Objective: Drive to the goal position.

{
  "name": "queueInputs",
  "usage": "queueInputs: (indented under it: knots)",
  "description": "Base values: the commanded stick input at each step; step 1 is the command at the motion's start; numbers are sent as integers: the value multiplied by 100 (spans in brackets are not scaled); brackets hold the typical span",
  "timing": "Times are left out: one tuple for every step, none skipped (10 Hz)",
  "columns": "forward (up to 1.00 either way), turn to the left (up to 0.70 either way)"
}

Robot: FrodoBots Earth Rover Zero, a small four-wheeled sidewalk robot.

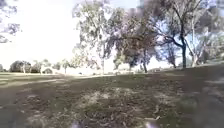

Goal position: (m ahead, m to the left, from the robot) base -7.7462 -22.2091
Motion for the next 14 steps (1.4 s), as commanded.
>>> queueInputs:
  knots:
    - [70,-35]
    - [70,-35]
    - [70,-35]
    - [70,-35]
    - [70,-35]
    - [70,-35]
    - [70,-35]
    - [70,-35]
    - [70,-35]
    - [70,-35]
    - [70,-35]
    - [70,-35]
    - [70,-35]
    - [70,-35]
